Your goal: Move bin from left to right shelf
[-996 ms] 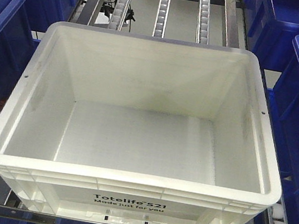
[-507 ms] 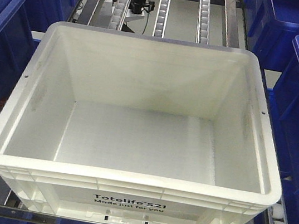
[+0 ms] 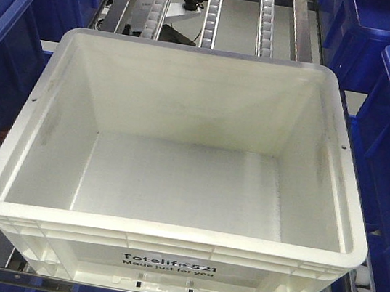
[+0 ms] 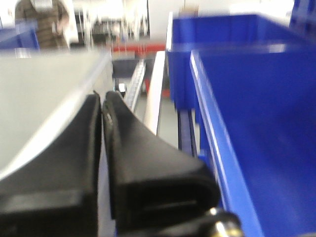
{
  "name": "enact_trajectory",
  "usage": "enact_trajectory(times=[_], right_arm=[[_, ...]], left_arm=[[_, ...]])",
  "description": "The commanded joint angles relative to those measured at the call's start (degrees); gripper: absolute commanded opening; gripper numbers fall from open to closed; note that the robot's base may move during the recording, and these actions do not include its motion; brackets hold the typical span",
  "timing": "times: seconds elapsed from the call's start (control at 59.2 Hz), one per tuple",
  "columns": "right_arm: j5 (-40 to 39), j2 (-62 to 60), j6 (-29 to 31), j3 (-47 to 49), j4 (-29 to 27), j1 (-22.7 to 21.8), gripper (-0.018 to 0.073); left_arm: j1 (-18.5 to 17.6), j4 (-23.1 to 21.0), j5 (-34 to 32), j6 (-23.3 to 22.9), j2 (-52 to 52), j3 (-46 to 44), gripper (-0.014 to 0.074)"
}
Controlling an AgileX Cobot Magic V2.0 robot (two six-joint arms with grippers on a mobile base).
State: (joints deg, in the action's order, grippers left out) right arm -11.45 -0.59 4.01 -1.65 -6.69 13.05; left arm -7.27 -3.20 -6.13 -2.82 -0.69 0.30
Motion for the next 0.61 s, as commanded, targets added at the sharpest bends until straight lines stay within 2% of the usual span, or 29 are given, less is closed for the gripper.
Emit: enact_trajectory(times=[0.0,0.388,0.439,0.591], right_arm=[[-3.46,-0.56,0.03,1.59,0.25,0.15,-0.0004],[21.35,-0.09,-0.46,15.13,-1.55,0.15,-0.0004],[24.43,0.81,-0.46,17.21,-1.7,0.15,-0.0004],[34.66,5.16,0.04,22.52,-1.84,0.15,-0.0004]], left_arm=[[-0.39,0.04,-0.6,-0.45,-0.8,-3.96,0.0001],[-0.39,-0.07,23.51,-0.24,-0.8,-21.12,0.0004],[-0.39,-1.19,26.2,-0.24,-0.8,-22.27,0.0004],[-0.39,-8.37,34.19,-0.24,-0.8,-24.29,0.0004]])
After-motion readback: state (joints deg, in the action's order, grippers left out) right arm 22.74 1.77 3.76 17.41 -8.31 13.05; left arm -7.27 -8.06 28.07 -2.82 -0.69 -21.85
